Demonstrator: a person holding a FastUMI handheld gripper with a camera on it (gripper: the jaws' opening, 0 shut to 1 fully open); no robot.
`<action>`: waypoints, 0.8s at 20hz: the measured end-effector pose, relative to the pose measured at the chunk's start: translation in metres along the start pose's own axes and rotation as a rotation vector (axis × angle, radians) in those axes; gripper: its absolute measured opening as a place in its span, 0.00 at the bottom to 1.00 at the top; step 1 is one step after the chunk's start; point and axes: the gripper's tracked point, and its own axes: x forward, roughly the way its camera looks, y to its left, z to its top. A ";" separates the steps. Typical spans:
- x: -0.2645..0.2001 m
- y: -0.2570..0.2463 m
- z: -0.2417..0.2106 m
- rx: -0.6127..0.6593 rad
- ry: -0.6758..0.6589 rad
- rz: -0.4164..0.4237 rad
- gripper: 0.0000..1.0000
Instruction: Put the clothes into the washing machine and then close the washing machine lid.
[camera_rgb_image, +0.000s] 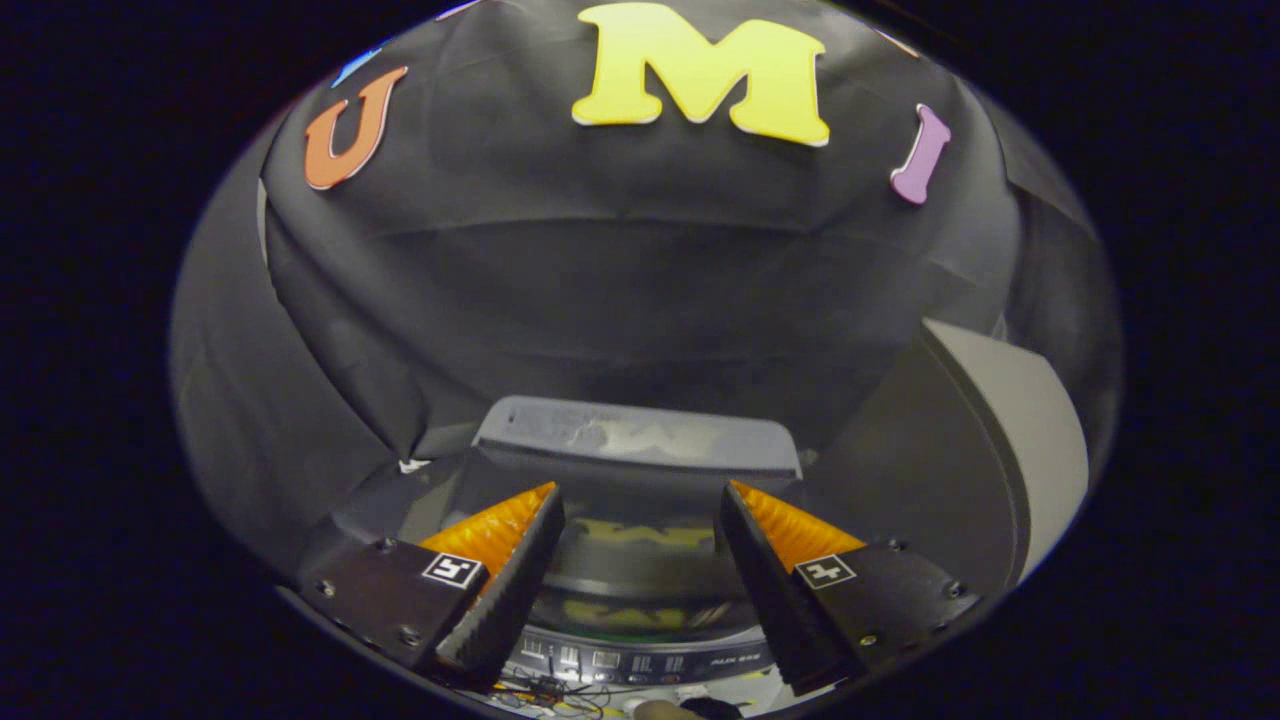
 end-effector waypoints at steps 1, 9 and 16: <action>0.001 -0.001 -0.012 -0.001 0.019 0.001 0.99; -0.008 -0.008 -0.035 -0.009 0.049 0.000 0.99; -0.046 -0.017 -0.028 -0.008 -0.025 0.022 0.99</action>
